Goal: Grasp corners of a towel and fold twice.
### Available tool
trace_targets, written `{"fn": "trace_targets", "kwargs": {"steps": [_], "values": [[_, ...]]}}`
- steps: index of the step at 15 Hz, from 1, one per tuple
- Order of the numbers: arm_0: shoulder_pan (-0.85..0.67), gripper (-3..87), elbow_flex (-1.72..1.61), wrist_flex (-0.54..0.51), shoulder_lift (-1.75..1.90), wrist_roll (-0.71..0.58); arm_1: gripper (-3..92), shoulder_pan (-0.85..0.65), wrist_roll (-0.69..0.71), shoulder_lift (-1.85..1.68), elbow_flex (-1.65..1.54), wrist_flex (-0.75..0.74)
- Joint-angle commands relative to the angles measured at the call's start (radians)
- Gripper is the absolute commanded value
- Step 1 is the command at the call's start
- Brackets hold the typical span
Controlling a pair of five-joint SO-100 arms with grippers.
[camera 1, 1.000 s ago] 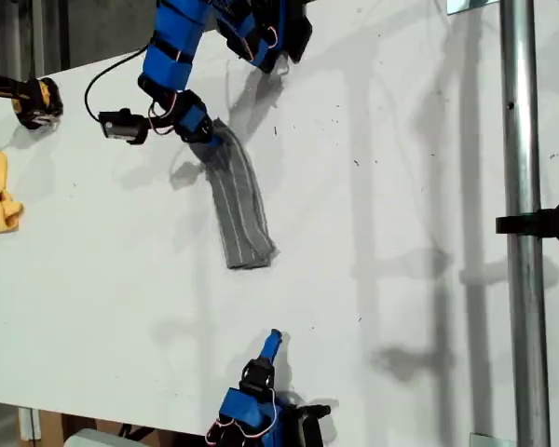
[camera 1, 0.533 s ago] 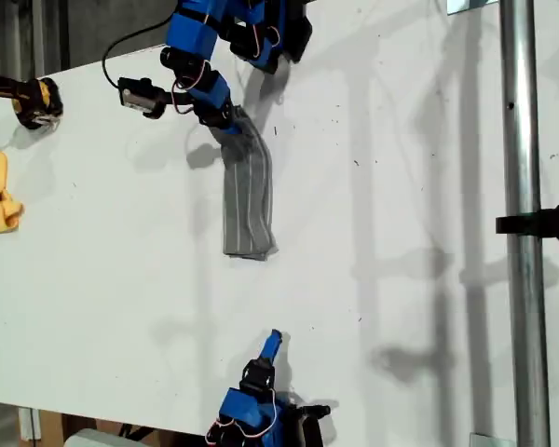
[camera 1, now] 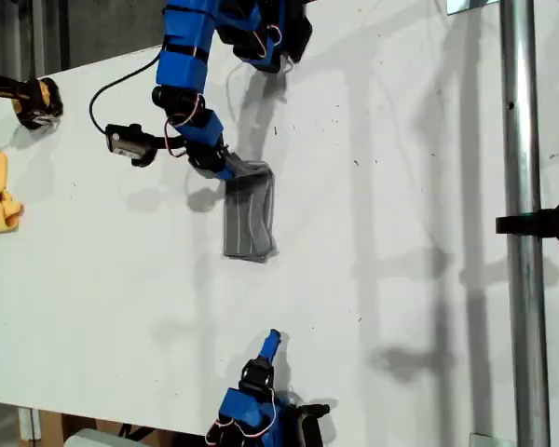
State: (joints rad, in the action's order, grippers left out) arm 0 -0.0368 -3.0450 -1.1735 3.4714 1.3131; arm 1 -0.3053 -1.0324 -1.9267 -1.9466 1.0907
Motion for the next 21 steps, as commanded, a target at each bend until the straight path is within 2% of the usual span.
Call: {"fn": "trace_targets", "kwargs": {"steps": [1, 5, 11, 15, 16, 17, 19, 20, 21], "values": [[-0.003, 9.3, 0.035, 0.0, 0.009, -0.008, -0.1, 0.021, 0.034, 0.132, 0.206, -0.049], [0.0, 9.3, 0.035, -0.002, 0.009, -0.008, -0.1, 0.034, 0.069, 0.367, 0.417, -0.12], [0.005, 9.3, 0.037, -0.002, 0.009, -0.003, -0.2, 0.083, 0.071, 0.765, 0.572, -0.396], [0.006, 9.3, 0.037, 0.0, 0.009, 0.002, 30.9, 0.098, 0.091, 0.787, 0.741, -0.365], [0.006, 9.3, 0.035, 0.003, 0.009, 0.002, 43.0, 0.1, 0.132, 0.719, 0.741, -0.373], [0.006, 9.3, 0.034, 0.006, 0.009, 0.002, 36.6, 0.101, 0.155, 0.643, 0.738, -0.377], [0.005, 9.4, 0.026, 0.012, 0.009, 0.002, 9.1, 0.08, 0.175, 0.457, 0.695, -0.382], [0.005, 9.4, 0.021, 0.012, 0.009, 0.005, 1.8, 0.057, 0.184, 0.331, 0.64, -0.367], [0.005, 9.3, 0.017, 0.012, 0.009, 0.009, 0.6, 0.023, 0.186, 0.187, 0.565, -0.318]]}}
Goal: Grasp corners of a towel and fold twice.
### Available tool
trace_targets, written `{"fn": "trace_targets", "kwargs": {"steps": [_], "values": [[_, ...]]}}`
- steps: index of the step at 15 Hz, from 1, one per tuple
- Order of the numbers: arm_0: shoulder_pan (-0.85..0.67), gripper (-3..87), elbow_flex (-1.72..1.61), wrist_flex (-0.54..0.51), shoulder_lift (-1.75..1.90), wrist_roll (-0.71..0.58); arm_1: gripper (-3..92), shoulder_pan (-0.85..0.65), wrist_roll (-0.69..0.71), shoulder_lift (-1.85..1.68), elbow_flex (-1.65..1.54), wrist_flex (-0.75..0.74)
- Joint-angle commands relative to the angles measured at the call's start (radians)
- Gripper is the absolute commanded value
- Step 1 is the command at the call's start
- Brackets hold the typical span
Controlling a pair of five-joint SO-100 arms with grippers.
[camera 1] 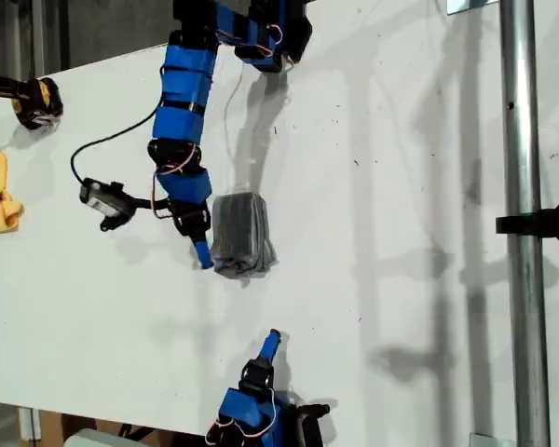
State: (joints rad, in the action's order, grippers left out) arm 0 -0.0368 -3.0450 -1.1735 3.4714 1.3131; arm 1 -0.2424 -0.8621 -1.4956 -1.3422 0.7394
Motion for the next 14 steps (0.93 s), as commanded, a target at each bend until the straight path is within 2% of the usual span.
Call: {"fn": "trace_targets", "kwargs": {"steps": [1, 2, 5, 7, 9, 12, 13, 14], "values": [[0.003, 6.3, 0.008, 0.018, 0.009, 0.014, 0.2, -0.075, 0.015, -0.391, -0.126, 0.118], [0.003, 1.2, 0.005, 0.023, 0.009, 0.012, -0.2, -0.107, 0.009, -0.528, -0.207, 0.238], [0.006, -0.5, -0.037, 0.017, 0.009, 0.034, -0.2, -0.155, -0.063, -0.956, -0.653, 0.431], [0.003, -1.3, -0.049, 0.012, 0.009, 0.026, -0.2, -0.138, -0.17, -1.289, -1.055, 0.443], [-0.006, -1.1, -0.058, 0.005, 0.009, 0.029, 1.2, -0.08, -0.281, -1.517, -1.322, 0.471], [-0.044, -2.2, -0.072, -0.021, 0.009, 0.054, 4.5, -0.063, -0.376, -1.799, -1.491, 0.612], [-0.051, -2.1, -0.074, -0.041, 0.009, 0.075, 4.7, -0.054, -0.414, -1.789, -1.517, 0.604], [-0.071, -2.1, -0.074, -0.115, 0.009, 0.172, 6.4, -0.057, -0.483, -1.789, -1.557, 0.615]]}}
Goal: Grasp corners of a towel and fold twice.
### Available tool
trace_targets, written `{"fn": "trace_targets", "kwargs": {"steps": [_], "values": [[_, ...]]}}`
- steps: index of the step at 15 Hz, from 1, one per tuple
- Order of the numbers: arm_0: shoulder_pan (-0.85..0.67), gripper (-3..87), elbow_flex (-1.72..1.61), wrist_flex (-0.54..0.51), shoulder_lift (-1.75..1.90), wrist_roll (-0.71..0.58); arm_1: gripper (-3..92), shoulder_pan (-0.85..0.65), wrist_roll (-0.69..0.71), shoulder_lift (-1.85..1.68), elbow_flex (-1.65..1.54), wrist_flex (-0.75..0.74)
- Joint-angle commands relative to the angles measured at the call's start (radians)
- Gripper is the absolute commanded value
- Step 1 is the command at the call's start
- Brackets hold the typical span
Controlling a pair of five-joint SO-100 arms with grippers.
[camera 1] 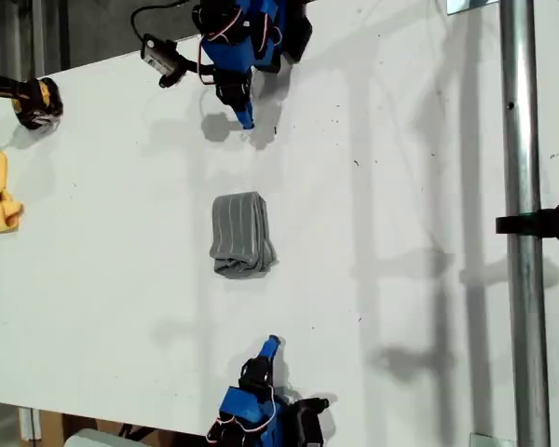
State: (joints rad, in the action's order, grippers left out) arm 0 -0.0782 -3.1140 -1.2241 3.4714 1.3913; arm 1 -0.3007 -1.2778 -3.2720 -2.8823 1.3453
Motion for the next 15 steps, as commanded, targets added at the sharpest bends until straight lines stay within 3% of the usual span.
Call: {"fn": "trace_targets", "kwargs": {"steps": [1, 3, 4, 5, 6, 15], "values": [[-0.044, -2.1, -0.005, -0.071, 0.006, 0.084, 8.6, -0.008, -0.087, -0.011, -0.026, 0.044], [-0.052, -2.1, -0.005, -0.071, 0.006, 0.018, 8.6, -0.044, -0.089, -0.017, -0.015, 0.066], [-0.049, -2.1, -0.005, -0.071, 0.006, -0.144, 8.6, -0.048, -0.089, -0.017, -0.015, 0.066], [-0.048, -2.1, -0.005, -0.072, 0.006, -0.397, 8.6, -0.048, -0.089, -0.017, -0.015, 0.066], [-0.046, -2.1, -0.005, -0.063, 0.006, -0.451, 8.6, -0.044, -0.089, -0.017, -0.015, 0.066], [-0.049, -2.2, -0.005, -0.069, 0.006, -0.425, 8.6, -0.038, -0.089, -0.017, -0.015, 0.066]]}}
